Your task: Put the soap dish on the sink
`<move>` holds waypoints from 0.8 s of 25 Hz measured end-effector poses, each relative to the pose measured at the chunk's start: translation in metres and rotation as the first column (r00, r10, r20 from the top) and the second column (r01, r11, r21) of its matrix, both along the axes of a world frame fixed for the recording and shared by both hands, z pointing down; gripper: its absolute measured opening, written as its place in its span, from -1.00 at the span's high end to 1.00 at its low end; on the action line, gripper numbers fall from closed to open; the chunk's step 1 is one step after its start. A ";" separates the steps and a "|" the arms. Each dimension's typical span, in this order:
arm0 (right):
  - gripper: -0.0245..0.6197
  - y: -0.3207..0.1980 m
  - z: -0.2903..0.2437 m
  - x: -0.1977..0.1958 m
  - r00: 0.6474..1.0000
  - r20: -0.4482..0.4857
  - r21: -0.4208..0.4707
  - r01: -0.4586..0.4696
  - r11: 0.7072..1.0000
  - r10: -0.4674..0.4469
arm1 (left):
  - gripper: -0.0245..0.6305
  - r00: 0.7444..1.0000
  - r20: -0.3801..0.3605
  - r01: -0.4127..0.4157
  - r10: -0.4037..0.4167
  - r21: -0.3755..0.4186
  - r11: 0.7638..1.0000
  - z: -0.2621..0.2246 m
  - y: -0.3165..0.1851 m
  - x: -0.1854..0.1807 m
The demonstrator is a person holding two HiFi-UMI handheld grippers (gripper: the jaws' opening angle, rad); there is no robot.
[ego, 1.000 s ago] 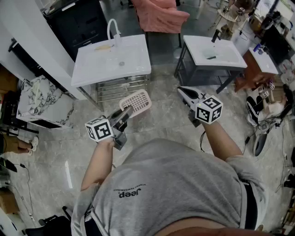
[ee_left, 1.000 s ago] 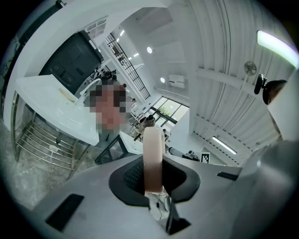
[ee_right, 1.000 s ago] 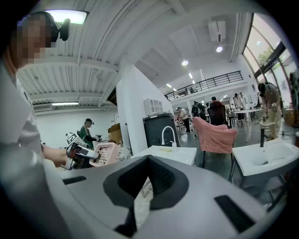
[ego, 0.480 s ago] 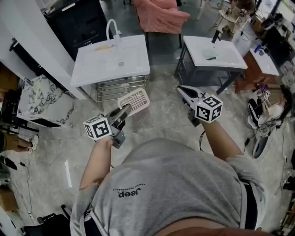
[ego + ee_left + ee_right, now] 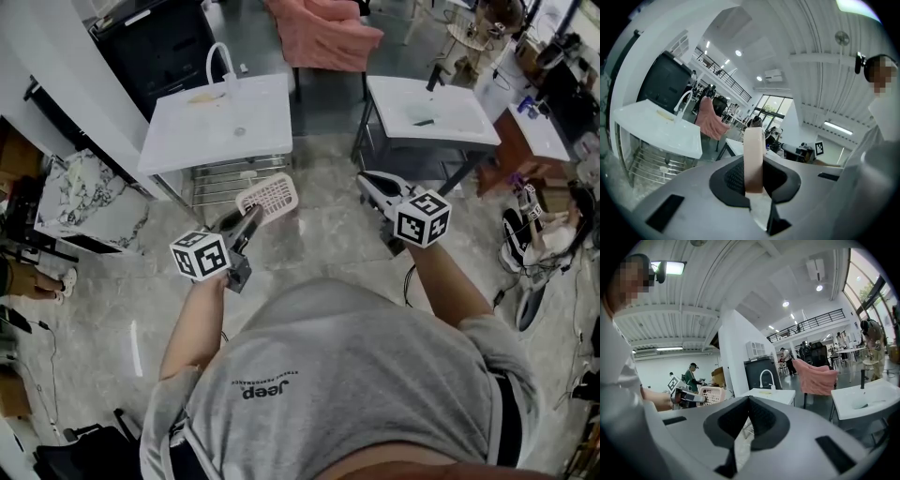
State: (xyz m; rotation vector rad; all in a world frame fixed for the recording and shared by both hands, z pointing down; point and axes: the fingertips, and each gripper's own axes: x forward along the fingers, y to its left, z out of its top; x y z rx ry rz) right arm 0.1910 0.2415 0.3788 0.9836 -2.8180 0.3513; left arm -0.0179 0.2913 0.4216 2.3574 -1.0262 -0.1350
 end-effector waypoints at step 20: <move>0.77 -0.037 0.008 0.033 1.000 -0.009 -0.003 0.014 1.000 -0.014 | 0.78 0.973 0.225 -0.001 -0.046 0.203 0.979 0.002 -0.063 0.043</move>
